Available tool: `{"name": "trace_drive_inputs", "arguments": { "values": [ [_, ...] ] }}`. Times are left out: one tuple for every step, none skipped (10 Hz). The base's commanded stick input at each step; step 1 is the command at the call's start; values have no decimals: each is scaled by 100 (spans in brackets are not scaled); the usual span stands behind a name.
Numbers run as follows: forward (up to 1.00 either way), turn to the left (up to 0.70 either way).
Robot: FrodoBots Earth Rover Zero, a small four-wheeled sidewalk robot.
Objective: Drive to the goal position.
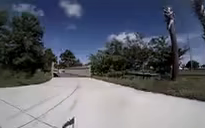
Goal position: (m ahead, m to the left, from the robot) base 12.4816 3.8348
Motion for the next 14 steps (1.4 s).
{"name": "trace_drive_inputs", "arguments": {
  "values": [
    [85,20],
    [85,5],
    [85,0],
    [85,0],
    [85,0],
    [85,0],
    [85,0],
    [85,13],
    [85,32],
    [85,34],
    [85,16],
    [85,0],
    [85,0],
    [85,0]
  ]
}}
